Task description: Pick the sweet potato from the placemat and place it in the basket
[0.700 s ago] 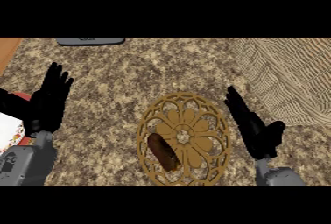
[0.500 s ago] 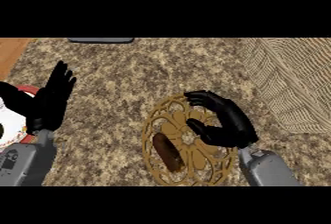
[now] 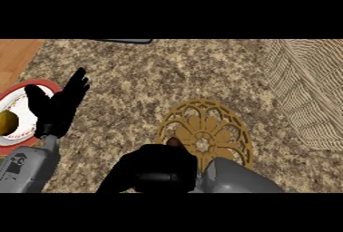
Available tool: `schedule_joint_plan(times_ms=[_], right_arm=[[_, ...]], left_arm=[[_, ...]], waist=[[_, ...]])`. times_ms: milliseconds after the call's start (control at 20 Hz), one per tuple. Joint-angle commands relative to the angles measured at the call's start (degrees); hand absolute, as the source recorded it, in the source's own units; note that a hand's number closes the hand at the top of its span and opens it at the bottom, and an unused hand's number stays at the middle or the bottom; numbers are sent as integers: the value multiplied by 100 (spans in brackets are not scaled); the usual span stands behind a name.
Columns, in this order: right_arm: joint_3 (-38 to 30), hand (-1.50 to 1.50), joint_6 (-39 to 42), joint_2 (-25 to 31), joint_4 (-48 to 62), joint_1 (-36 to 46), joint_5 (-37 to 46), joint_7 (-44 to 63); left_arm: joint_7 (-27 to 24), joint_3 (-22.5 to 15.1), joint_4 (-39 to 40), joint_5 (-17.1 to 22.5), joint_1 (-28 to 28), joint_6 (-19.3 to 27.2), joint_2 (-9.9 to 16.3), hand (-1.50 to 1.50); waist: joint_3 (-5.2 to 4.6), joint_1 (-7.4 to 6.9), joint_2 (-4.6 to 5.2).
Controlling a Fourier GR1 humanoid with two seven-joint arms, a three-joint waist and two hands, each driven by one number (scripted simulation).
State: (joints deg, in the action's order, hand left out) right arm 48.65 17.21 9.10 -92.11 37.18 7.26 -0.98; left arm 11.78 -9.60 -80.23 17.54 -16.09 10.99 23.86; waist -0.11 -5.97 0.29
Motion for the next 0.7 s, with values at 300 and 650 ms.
schedule_joint_plan(times_ms=[300,650], right_arm=[[1971,-150,-578,-899,-22,1044,820,2092],[1763,-150,521,-908,72,2920,1878,3967]], left_arm=[[-301,289,530,17,188,-352,211,0],[-71,334,400,10,134,-261,281,0]], waist=[[-13,416,-68],[-19,480,-201]])
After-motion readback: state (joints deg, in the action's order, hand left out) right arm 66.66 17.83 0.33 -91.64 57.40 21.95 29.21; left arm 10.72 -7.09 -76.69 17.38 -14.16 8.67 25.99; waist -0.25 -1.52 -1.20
